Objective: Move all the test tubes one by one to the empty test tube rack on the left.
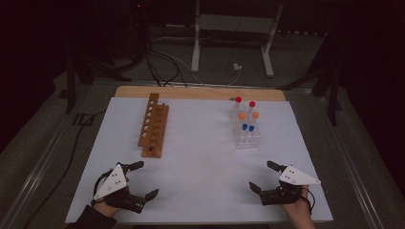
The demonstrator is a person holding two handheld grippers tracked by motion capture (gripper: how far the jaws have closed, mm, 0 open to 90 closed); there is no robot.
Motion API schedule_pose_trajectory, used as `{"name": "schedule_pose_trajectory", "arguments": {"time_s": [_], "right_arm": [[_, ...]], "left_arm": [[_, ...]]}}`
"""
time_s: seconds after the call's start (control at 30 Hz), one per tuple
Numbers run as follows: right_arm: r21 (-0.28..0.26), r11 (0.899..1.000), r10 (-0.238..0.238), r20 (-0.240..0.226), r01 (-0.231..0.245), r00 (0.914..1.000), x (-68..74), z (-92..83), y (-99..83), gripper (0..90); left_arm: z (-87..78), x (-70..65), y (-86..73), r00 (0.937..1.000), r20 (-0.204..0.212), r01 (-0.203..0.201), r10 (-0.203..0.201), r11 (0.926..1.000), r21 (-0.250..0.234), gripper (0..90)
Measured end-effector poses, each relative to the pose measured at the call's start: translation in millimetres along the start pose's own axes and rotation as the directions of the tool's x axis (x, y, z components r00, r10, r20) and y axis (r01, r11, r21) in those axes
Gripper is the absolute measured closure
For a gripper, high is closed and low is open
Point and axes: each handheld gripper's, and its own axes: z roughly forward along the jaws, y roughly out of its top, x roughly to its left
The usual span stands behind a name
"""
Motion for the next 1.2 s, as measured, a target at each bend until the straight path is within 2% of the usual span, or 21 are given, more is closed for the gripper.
{"name": "schedule_pose_trajectory", "arguments": {"time_s": [0.1, 0.2, 0.23, 0.27, 0.3, 0.53, 0.6, 0.73, 0.9, 1.03, 1.07, 1.2], "right_arm": [[0.056, 0.998, 0.015, -0.01, -0.014, 0.9998, -1.3, 5.3, -2.7, 0.0], [0.077, 0.997, 0.029, -0.007, -0.029, 0.9995, -2.7, 6.8, -3.4, 0.0], [0.08, 0.995, 0.054, -0.015, -0.052, 0.9985, -3.6, 6.4, -2.5, 0.0], [0.08, 0.995, 0.054, -0.015, -0.052, 0.9985, -3.6, 6.4, -2.5, 0.0], [0.093, 0.992, 0.092, -0.029, -0.089, 0.9953, -4.9, 4.8, -0.1, 0.0], [0.106, 0.991, 0.086, -0.013, -0.085, 0.9962, -6.4, 4.5, 4.9, 0.0], [0.111, 0.989, 0.097, -0.003, -0.096, 0.9953, -7.9, 4.5, 4.7, 0.0], [0.082, 0.991, 0.102, -0.002, -0.101, 0.9948, -9.1, 1.3, 9.3, 0.0], [0.069, 0.994, 0.077, 0.031, -0.079, 0.9965, -7.5, -3.2, 18.4, 0.0], [0.025, 0.997, 0.065, 0.059, -0.066, 0.9962, -8.3, -9.2, 29.7, 0.0], [-0.007, 0.997, 0.077, 0.048, -0.077, 0.9958, -11.3, -12.5, 35.4, 0.0], [-0.026, 0.998, 0.066, 0.064, -0.064, 0.9958, -15.2, -17.0, 45.4, 0.0]], "left_arm": [[-0.9, -0.4, 0.6, 1.0, 0.001, 0.004, -0.004, 0.9999, -0.009, 0.4], [-1.2, 0.5, 0.5, 1.0, -0.004, 0.006, -0.006, 1.0, -0.007, 0.4], [-1.5, 1.2, 0.3, 0.9999, -0.003, 0.01, -0.01, 0.9999, -0.008, 0.4], [-1.6, 1.5, 0.1, 0.9998, -0.006, 0.017, -0.017, 0.9998, -0.01, 0.4], [-2.2, 2.2, -0.5, 0.9998, -0.008, 0.02, -0.02, 0.9998, -0.01, 0.4], [-3.8, 2.8, -0.6, 0.9995, -0.01, 0.031, -0.031, 0.9994, -0.015, 0.4], [-3.4, 2.9, -0.7, 0.9994, -0.011, 0.033, -0.033, 0.9993, -0.015, 0.4], [-4.1, 2.5, -1.0, 0.9993, -0.011, 0.036, -0.036, 0.9993, -0.013, 0.4], [-4.5, 2.7, -1.1, 0.9991, -0.015, 0.038, -0.039, 0.9992, -0.012, 0.4], [-4.0, 2.6, -0.9, 0.9992, -0.012, 0.038, -0.039, 0.9992, -0.012, 0.4], [-3.9, 2.8, -0.9, 0.9992, -0.012, 0.038, -0.038, 0.9992, -0.011, 0.4], [-3.6, 2.8, -0.9, 0.9992, -0.01, 0.039, -0.039, 0.9992, -0.012, 0.4]]}}
